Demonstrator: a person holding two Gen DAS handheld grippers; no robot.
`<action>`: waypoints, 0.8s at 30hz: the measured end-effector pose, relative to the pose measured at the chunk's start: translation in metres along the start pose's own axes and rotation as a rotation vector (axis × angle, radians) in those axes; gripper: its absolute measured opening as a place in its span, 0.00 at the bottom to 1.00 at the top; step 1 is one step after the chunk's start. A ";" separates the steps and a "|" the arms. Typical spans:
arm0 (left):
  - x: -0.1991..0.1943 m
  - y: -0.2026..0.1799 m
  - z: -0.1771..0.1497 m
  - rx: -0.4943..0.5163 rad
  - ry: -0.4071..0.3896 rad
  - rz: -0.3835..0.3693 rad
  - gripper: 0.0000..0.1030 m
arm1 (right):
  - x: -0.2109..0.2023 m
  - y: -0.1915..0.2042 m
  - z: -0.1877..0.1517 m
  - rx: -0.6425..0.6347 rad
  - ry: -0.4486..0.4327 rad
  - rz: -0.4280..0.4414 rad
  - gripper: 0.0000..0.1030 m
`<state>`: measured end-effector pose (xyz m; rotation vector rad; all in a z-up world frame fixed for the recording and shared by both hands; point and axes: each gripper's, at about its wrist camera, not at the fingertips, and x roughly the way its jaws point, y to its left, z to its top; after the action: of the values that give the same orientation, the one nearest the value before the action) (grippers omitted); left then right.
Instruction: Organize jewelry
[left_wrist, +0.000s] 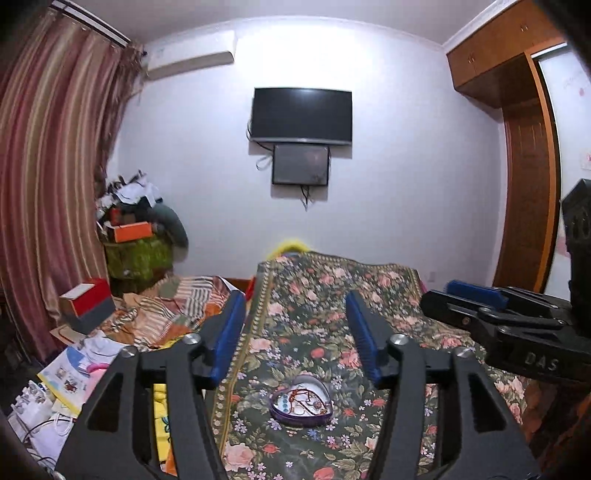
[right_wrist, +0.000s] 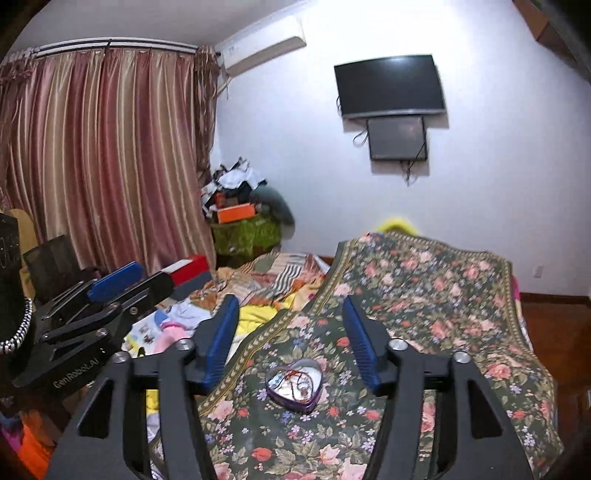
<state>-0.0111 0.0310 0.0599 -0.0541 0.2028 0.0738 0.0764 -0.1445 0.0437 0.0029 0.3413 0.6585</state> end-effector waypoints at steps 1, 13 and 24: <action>-0.004 0.001 0.000 -0.005 -0.004 0.006 0.59 | -0.001 0.002 0.000 -0.006 -0.002 -0.006 0.54; -0.018 0.018 -0.006 -0.051 0.007 0.044 0.91 | -0.011 0.012 -0.002 -0.022 -0.031 -0.071 0.89; -0.015 0.019 -0.010 -0.062 0.016 0.065 0.97 | -0.013 0.011 -0.005 -0.009 -0.025 -0.064 0.93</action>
<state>-0.0288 0.0479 0.0524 -0.1098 0.2180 0.1441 0.0588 -0.1444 0.0437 -0.0078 0.3132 0.5964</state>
